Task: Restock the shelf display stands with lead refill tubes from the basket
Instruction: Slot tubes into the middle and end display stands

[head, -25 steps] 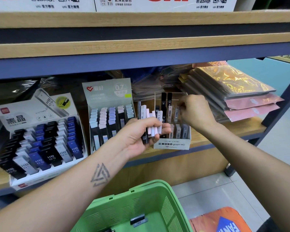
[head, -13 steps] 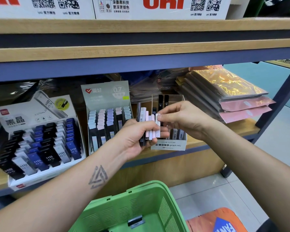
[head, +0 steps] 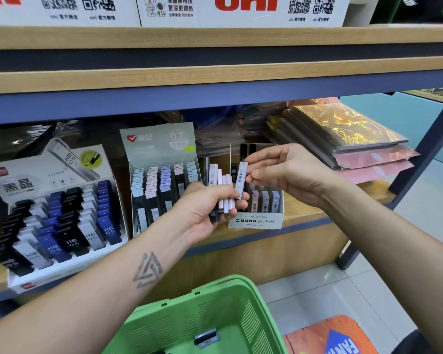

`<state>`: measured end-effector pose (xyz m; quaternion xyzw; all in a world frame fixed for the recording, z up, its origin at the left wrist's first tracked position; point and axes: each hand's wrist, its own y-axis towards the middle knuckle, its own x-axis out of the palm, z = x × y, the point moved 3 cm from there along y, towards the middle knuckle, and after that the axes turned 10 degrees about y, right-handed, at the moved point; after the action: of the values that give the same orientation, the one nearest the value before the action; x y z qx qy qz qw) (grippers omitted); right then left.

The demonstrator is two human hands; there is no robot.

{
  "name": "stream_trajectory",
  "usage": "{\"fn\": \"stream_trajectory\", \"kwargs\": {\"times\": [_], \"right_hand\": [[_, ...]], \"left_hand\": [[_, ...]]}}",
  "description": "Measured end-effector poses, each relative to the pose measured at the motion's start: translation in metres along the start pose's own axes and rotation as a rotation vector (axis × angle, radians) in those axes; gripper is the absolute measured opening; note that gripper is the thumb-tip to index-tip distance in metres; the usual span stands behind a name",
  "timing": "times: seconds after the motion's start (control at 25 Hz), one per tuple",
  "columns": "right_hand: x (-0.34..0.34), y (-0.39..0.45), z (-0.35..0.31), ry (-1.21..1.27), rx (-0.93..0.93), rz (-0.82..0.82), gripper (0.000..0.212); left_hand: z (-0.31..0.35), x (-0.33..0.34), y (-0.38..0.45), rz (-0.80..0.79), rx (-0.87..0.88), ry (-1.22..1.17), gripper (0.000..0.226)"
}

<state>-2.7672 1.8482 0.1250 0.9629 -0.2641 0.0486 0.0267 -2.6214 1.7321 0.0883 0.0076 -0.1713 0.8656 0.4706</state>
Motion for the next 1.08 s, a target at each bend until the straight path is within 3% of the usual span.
{"fn": "stream_trajectory", "kwargs": {"times": [0.2, 0.4, 0.64, 0.92, 1.08], "right_hand": [[0.000, 0.004, 0.002, -0.109, -0.041, 0.097, 0.016], [-0.027, 0.006, -0.016, -0.112, -0.181, 0.283, 0.016], [-0.051, 0.016, -0.009, -0.737, -0.268, 0.505, 0.011], [-0.034, 0.031, 0.023, -1.039, -0.333, 0.429, 0.009], [-0.035, 0.035, 0.031, -1.076, -0.317, 0.442, 0.009]], "left_hand": [[-0.002, 0.005, 0.002, 0.029, 0.044, 0.108, 0.013], [-0.001, 0.005, 0.002, 0.034, 0.023, 0.045, 0.008], [-0.002, 0.003, 0.005, 0.034, 0.016, 0.033, 0.014], [-0.005, 0.004, 0.006, 0.013, 0.008, 0.046, 0.011], [-0.005, 0.003, 0.007, -0.006, 0.001, 0.062, 0.011]]}}
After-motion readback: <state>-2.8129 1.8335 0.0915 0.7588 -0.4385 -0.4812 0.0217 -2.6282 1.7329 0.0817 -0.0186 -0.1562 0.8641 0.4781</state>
